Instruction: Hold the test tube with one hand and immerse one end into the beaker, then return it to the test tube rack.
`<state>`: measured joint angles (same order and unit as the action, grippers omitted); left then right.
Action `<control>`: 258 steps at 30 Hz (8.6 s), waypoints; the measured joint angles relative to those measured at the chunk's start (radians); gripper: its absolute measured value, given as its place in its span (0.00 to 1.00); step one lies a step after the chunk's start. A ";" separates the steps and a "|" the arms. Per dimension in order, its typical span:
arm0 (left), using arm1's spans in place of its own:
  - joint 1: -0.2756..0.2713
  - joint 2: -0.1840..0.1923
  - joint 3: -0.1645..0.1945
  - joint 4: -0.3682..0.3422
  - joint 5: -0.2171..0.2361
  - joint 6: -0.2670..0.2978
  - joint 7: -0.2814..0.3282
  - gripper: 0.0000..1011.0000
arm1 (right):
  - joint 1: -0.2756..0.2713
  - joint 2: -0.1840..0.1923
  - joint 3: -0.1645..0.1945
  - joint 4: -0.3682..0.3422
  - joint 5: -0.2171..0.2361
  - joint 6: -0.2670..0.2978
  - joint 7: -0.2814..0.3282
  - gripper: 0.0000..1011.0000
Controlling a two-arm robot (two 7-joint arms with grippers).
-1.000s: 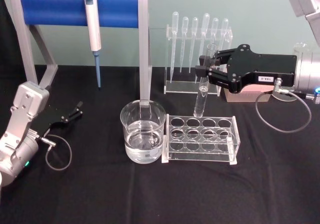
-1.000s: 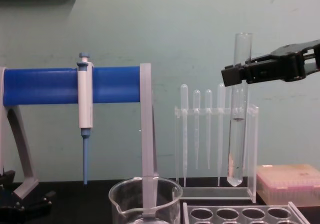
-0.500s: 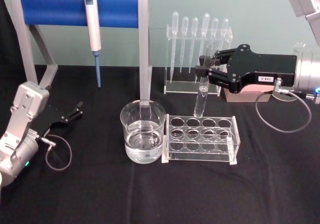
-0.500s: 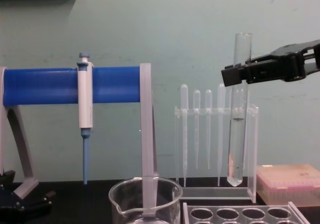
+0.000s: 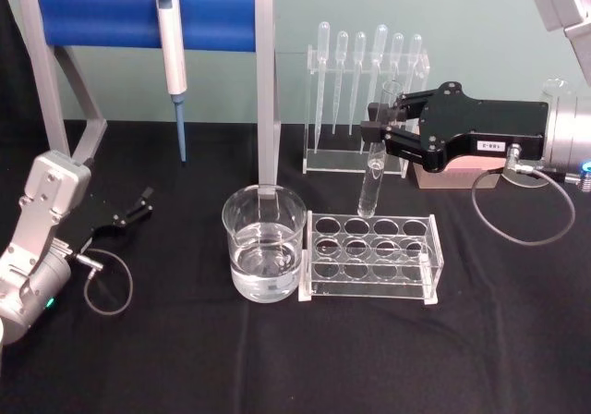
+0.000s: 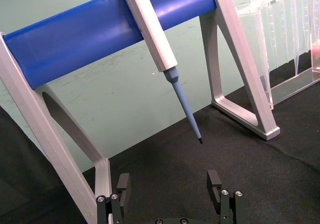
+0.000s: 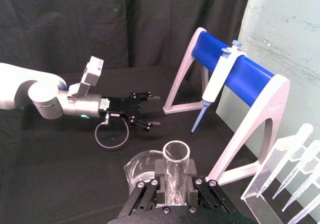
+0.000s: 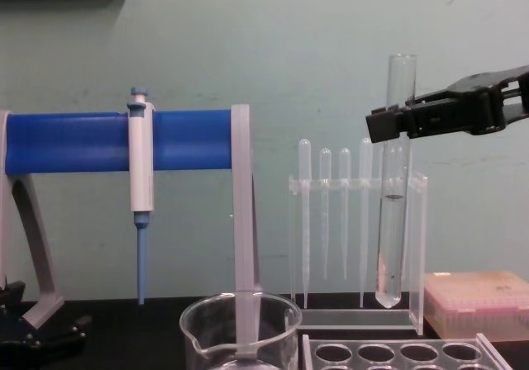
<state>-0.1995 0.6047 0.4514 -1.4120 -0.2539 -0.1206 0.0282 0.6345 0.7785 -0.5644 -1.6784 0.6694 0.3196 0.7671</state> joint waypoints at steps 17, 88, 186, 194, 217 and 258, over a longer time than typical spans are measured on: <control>0.000 0.000 0.000 0.000 0.000 0.000 0.000 0.99 | 0.000 0.000 0.000 0.000 0.000 0.000 0.000 0.24; 0.000 0.000 0.000 0.000 0.000 0.000 0.000 0.99 | 0.000 0.000 0.000 0.000 0.000 0.000 0.000 0.24; 0.000 0.000 0.000 0.000 0.000 0.000 0.000 0.99 | 0.061 -0.318 -0.211 0.366 -0.152 -0.203 0.034 0.24; 0.000 0.000 0.000 0.000 0.000 0.000 0.000 0.99 | 0.060 -0.318 -0.211 0.367 -0.153 -0.203 0.033 0.24; 0.000 0.000 0.000 0.000 0.000 0.000 0.000 0.99 | 0.063 -0.316 -0.212 0.364 -0.150 -0.203 0.033 0.24; 0.000 0.000 0.000 0.000 0.000 0.000 0.000 0.99 | 0.063 -0.316 -0.212 0.364 -0.150 -0.201 0.033 0.24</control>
<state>-0.1995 0.6047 0.4514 -1.4120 -0.2539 -0.1206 0.0282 0.6977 0.4623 -0.7767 -1.3140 0.5194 0.1181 0.8002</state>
